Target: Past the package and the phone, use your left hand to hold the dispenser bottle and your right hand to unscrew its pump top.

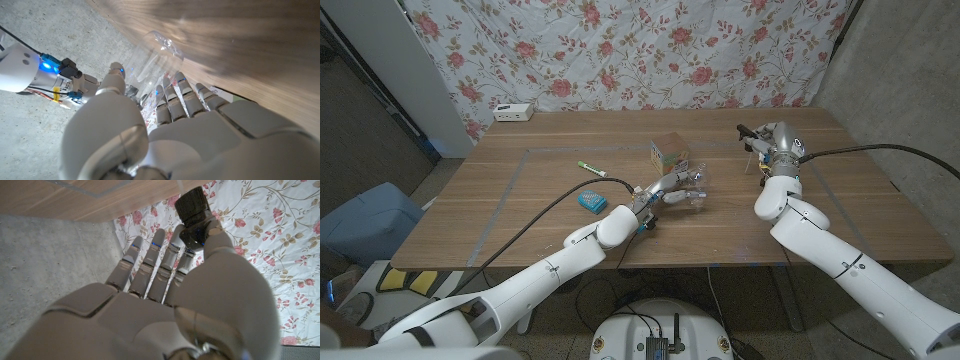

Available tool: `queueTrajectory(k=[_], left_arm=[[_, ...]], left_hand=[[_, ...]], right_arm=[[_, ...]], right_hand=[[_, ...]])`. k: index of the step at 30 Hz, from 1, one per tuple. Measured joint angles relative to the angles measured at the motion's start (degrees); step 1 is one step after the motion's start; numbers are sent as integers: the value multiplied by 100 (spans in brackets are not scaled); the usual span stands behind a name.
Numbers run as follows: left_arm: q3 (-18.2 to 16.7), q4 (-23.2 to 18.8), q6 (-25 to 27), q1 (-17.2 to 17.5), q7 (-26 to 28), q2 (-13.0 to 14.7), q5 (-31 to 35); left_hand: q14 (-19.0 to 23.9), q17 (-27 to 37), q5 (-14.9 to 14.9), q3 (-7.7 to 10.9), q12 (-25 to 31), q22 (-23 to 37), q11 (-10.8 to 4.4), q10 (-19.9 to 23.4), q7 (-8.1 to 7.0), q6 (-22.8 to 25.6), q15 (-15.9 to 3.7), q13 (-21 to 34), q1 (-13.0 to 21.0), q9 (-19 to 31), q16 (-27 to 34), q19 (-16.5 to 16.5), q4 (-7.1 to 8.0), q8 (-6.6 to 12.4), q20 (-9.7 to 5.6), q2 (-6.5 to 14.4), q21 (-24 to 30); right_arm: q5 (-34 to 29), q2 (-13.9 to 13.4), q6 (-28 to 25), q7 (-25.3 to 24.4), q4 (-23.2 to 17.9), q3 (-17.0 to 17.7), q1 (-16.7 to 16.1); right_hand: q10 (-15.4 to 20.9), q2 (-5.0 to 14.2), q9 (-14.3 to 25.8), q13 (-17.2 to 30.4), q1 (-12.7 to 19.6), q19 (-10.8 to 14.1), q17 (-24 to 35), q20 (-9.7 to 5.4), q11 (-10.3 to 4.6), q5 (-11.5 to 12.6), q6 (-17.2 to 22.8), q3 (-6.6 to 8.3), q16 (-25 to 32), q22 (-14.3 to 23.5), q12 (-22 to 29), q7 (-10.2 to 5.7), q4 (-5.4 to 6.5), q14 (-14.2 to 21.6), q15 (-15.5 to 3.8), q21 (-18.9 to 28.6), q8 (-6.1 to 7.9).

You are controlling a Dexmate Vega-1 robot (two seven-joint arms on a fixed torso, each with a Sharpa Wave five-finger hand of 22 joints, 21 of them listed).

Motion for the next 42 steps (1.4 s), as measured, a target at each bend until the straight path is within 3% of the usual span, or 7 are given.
queueTrajectory(k=[18, 20, 40, 42], left_arm=[[61, 260, -219, -116, 9, -48, 183], [68, 277, -231, -126, 7, -50, 195], [142, 552, -360, -240, 11, -139, 310], [146, 570, -360, -247, 11, -146, 310]], left_hand=[[-215, 1, -11, 72, 0, -1, -9, -196, -51, -152, 11, 1, -96, 0, 0, -37, -10, 13, 37, 40, 0], [-220, 1, -12, 137, 0, -1, 0, -205, -51, -154, 6, 1, -95, 0, 0, -62, 38, 13, 62, 40, 0], [-237, 2, -15, 168, 44, -1, 0, -205, -48, -181, -12, 2, -79, 1, 0, -61, 24, 40, 62, 86, 28], [-269, 2, -16, 168, 45, -2, 0, -205, -55, -188, 19, 2, -79, 1, 0, -61, 24, 40, 61, 86, 28]], right_arm=[[-255, 17, 370, 129, 671, -255, 56], [-265, 9, 394, 157, 694, -263, 57], [-171, -89, 543, 571, 895, -314, 75], [-141, -89, 544, 619, 895, -314, 75]], right_hand=[[-52, 0, -6, -59, 0, 13, 15, -56, -52, 23, -61, -7, -45, 0, -89, -82, -7, 0, 0, 0, 21], [-85, 0, -5, -63, 0, 12, 14, -58, -84, 23, -101, -7, -70, 0, -115, -123, -7, 0, 0, 0, 21], [-332, -12, 37, -127, 75, -7, 14, -75, -331, 72, -320, -31, -250, 0, -414, -358, 15, -270, 55, 0, -84], [-354, 62, 52, -149, 150, -28, 14, -55, -348, 72, -395, -42, -273, 0, -447, -344, 13, -321, 72, 0, -91]])
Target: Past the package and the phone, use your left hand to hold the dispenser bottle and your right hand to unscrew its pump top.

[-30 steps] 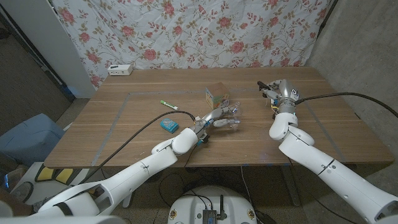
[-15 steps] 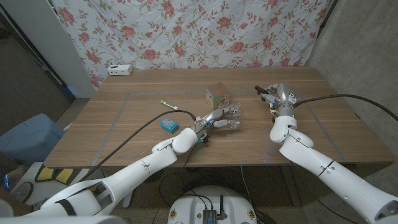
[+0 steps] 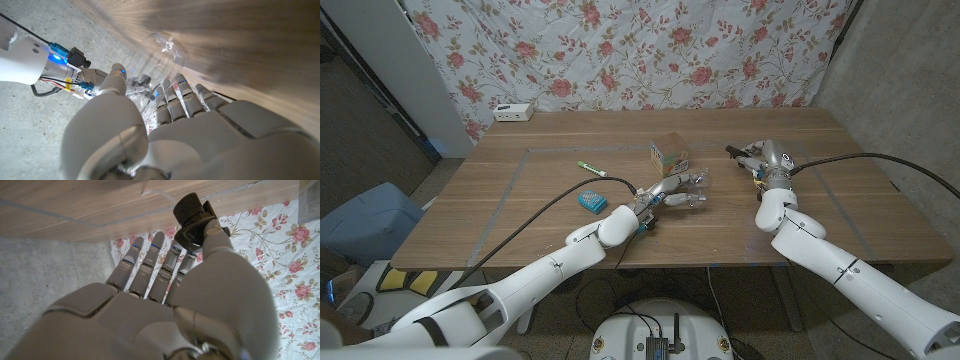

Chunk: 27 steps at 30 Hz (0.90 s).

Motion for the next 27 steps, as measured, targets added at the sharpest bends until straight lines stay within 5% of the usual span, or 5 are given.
queueTrajectory(k=[12, 27], left_arm=[[36, 119, -14, -52, -6, -48, -2], [85, 289, -131, -99, -12, -101, -7]], left_hand=[[-121, 0, -16, 28, 0, 0, -103, -103, -63, -63, 2, 0, 1, 0, 23, -20, -19, -6, 63, 1, 0], [-204, 1, -18, 44, 0, 0, -102, -165, -103, -103, 24, 1, -112, 0, 23, -82, -35, -34, 124, 113, 0]], right_arm=[[238, -44, 0, 328, 69, -16, 34], [548, -259, 40, 668, -29, 21, 14]], right_hand=[[-633, 65, -43, 23, 97, -179, -15, 55, 90, 68, -549, -67, -239, 0, -289, -10, 66, -400, 71, -22, -233], [-1552, -312, -71, 87, -363, -436, 1, 168, 251, 241, -1142, -194, -466, 0, -688, 8, 146, -1007, 141, -22, -468]])
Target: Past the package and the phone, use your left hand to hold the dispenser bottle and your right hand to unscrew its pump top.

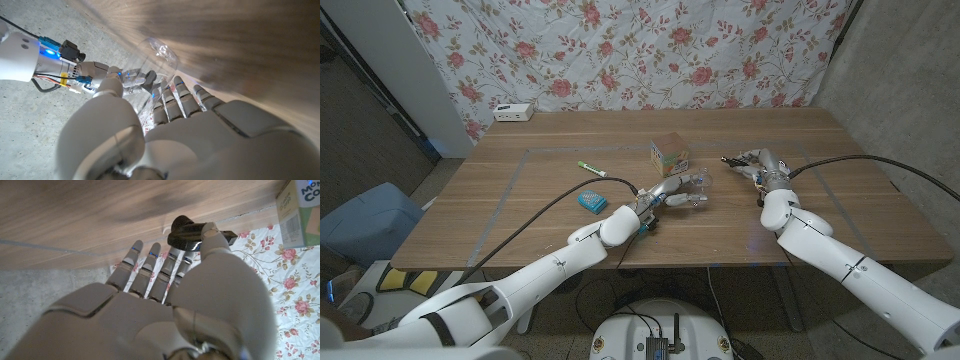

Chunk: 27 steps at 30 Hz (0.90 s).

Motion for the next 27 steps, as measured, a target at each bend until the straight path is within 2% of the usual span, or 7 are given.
queueTrajectory(k=[9, 12, 17, 20, 27], left_arm=[[20, 61, -40, 0, 10, -6, 8], [27, 93, -60, 0, 11, -8, 14], [42, 156, -96, -15, 4, -17, 15], [50, 196, -122, -29, -26, -19, 14], [71, 289, -154, -66, -102, -24, -7]], left_hand=[[-40, 0, 14, 16, 0, 0, -20, -20, -8, -8, -22, 0, -8, 0, 0, -21, -16, 44, 21, 8, 0], [-61, 0, 14, 16, 0, 0, -29, -73, -8, -8, -16, 0, -8, 0, 0, -21, -16, 44, 21, 7, 0], [-187, 0, 15, 16, 0, 0, -31, -173, -51, -51, -7, 0, -8, 0, 0, -70, -16, 44, 27, 7, 0], [-254, 0, 14, 16, 0, 0, -21, -244, -93, -94, -12, 0, -9, 0, 0, -93, -16, 44, 50, 7, 0], [-349, 0, 13, 16, 0, 0, -32, -317, -121, -186, -22, 1, -79, 0, -24, -155, -15, 43, 50, 73, 0]], right_arm=[[135, -103, 44, 144, -61, 7, -23], [170, -138, 63, 177, -82, 7, -33], [195, -175, 76, 201, -105, 7, -40], [211, -196, 83, 211, -130, 7, -49], [226, -222, 83, 213, -181, 9, -63]], right_hand=[[-585, -178, 0, -68, -225, -141, -16, 80, 85, 113, -489, -63, -13, 0, -355, 40, 29, -387, 25, 0, -157], [-775, -230, 0, -94, -276, -183, -41, 61, 88, 158, -642, -81, -44, 0, -467, 51, 47, -530, 20, 0, -202], [-856, -240, 1, -120, -330, -200, -69, 78, 147, 197, -708, -87, -44, 0, -540, 63, 54, -633, 25, 0, -210], [-892, -238, 1, -124, -328, -247, -69, 83, 111, 197, -739, -87, -44, 0, -559, 94, 54, -672, 22, 0, -210], [-922, -259, 1, -123, -351, -250, -96, 87, 141, 246, -801, -87, -44, 0, -599, 95, 54, -723, 31, 0, -210]])
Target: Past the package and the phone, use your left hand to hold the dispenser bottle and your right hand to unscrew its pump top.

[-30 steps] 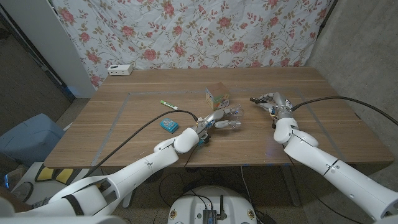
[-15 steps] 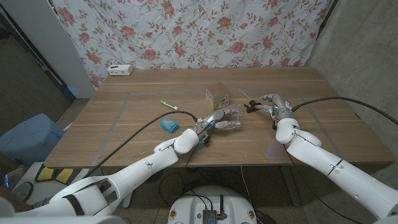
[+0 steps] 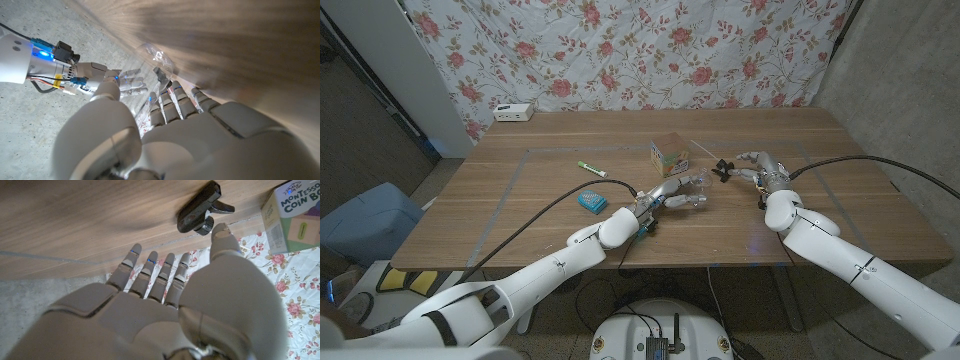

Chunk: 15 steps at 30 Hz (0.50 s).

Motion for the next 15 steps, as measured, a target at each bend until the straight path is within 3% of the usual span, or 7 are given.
queueTrajectory(k=[15], left_arm=[[-26, 48, -1, 23, -48, 8, -98]], left_hand=[[-100, 0, -9, 0, 0, 3, 62, -82, -164, -163, 1, -6, -143, 0, 0, -21, 0, -4, 20, -54, -6]], right_arm=[[5, -21, -49, 12, -64, -10, 12]], right_hand=[[-51, 7, -26, -27, -52, -15, 1, 15, 10, 30, 1, -38, 0, 0, -22, 0, 8, -62, 1, 0, 0]])
